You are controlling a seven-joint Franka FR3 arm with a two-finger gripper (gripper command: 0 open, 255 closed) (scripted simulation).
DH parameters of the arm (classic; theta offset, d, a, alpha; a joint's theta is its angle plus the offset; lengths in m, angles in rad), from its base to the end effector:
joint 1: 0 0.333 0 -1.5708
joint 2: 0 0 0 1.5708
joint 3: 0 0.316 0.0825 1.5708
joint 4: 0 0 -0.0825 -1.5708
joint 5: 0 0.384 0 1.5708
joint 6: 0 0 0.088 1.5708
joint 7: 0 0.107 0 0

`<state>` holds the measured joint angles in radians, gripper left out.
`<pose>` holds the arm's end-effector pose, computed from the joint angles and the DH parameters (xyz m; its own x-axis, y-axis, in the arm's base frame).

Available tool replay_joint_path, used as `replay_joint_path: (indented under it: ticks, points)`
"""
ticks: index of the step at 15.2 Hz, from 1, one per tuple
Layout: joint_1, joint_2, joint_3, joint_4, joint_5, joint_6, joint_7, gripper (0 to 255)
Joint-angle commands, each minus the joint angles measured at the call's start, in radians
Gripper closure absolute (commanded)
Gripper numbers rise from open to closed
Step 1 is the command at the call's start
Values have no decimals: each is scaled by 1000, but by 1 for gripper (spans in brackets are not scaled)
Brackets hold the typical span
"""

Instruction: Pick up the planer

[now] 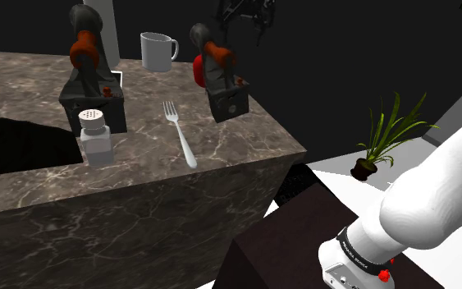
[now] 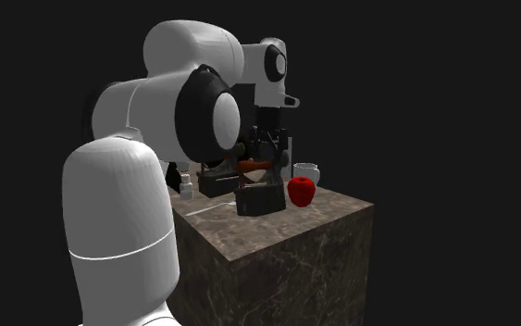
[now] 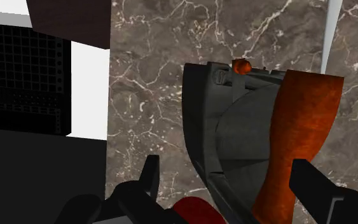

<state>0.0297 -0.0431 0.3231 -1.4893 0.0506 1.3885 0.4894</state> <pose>0.4862 0.1903 0.6688 0.9892 -0.1288 -0.0699 -0.1294 -0.9916 -0.0041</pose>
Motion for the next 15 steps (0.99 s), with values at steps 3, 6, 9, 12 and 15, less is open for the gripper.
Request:
replay_joint_path:
  ticks: [3, 6, 9, 12, 15]
  points:
    - [4, 24, 5, -3, -8, 20, 15, 0]
    - [3, 8, 4, -63, -3, 65, 10, 0]
    - [2, 1, 3, -94, -1, 88, 8, 0]
    - [3, 3, 3, -90, -2, 87, 9, 255]
    - [3, 3, 3, -90, -2, 87, 9, 255]
